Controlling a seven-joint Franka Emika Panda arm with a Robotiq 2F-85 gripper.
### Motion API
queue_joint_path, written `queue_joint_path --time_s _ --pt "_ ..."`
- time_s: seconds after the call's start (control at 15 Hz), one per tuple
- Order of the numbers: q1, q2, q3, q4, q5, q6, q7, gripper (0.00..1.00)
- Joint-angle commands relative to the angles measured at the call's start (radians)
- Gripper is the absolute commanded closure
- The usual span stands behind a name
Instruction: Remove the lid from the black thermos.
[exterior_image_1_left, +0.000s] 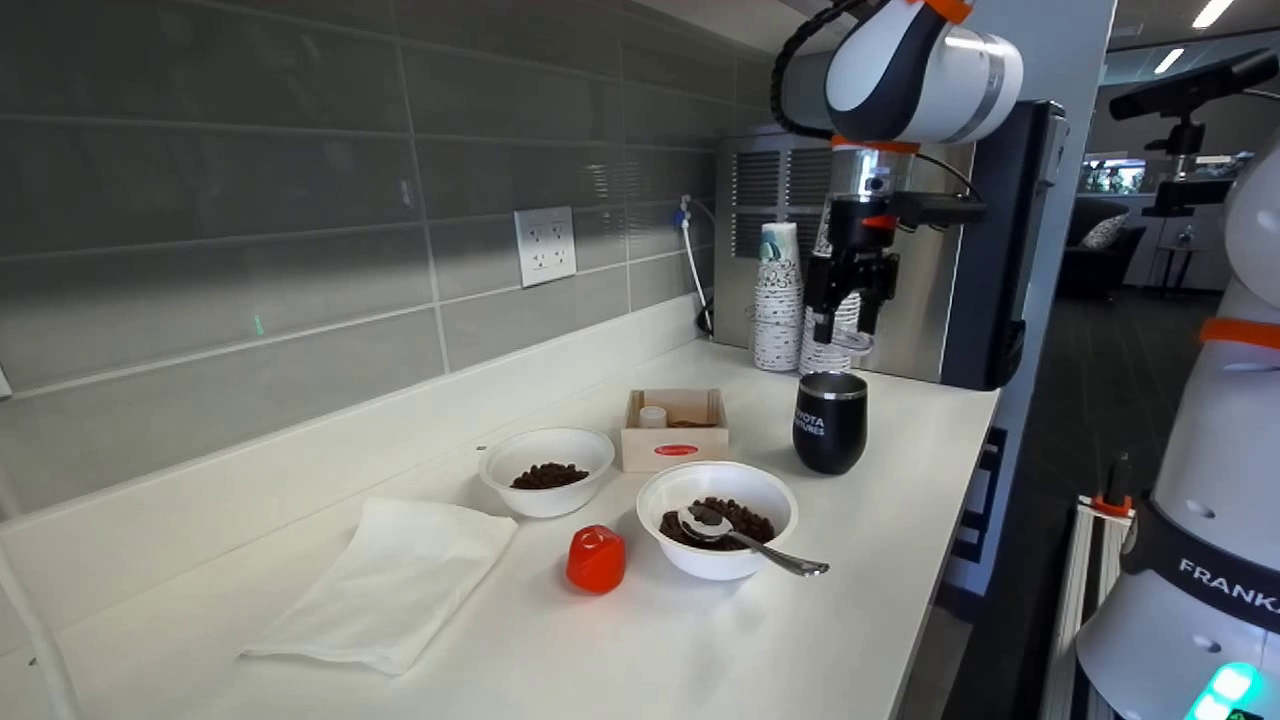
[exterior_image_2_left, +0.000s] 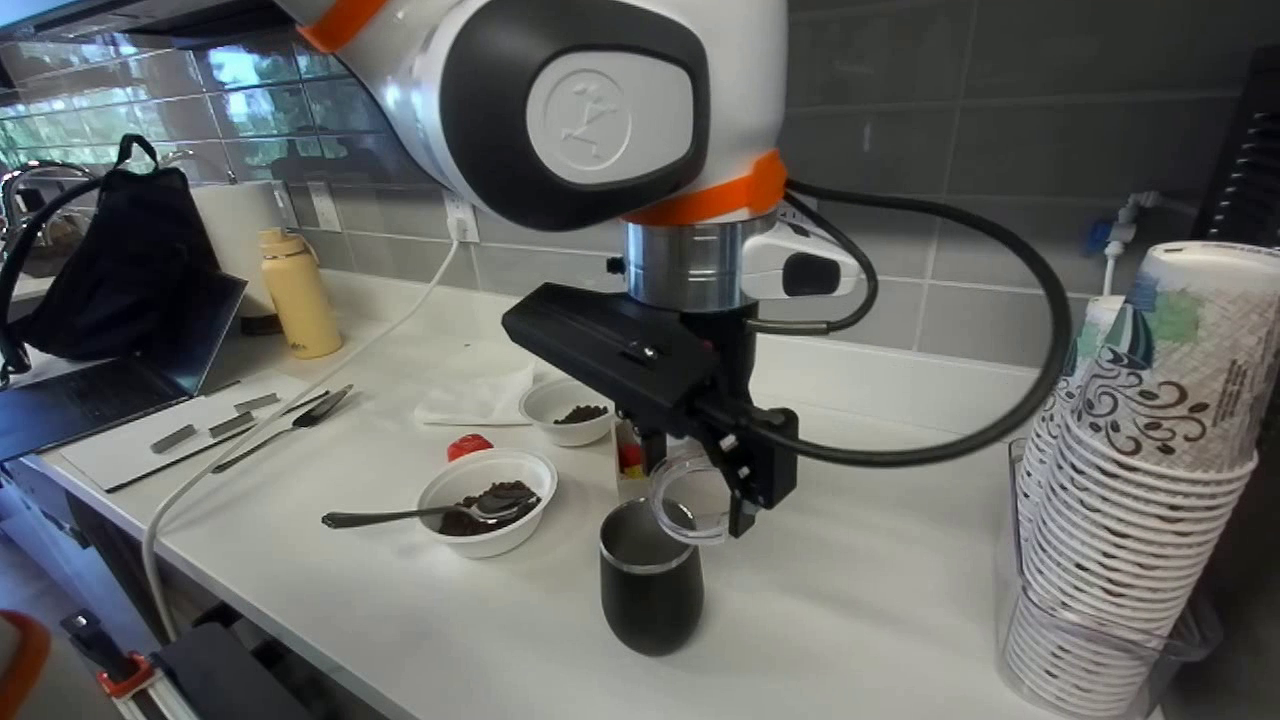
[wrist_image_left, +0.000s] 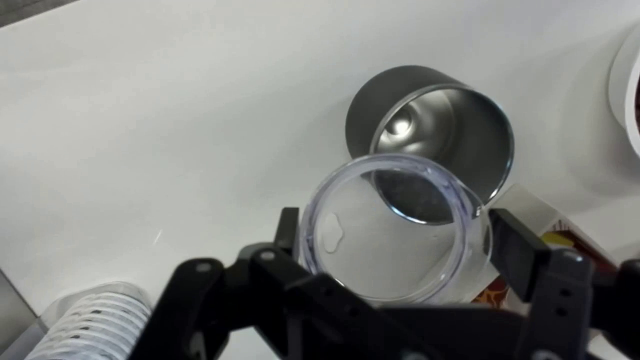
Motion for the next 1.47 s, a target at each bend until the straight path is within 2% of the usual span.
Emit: queue_joint_path --time_s 0.0,0.33,0.6,0.93,1.4 --pt "-0.008 0.006 -0.061 0.0 0.097 0.056 -0.072 0.33" --pt "-0.012 0.109 -0.077 0.043 0.176 0.162 -0.012 0.33" --pt "-0.008 0.26 -0.063 0.118 0.235 0.243 0.068 0.33" --pt "-0.027 0.456 -0.034 0.25 0.314 0.171 0.137 0.33" --pt "-0.054 0.65 0.021 0.326 0.286 0.179 0.249 0.33"
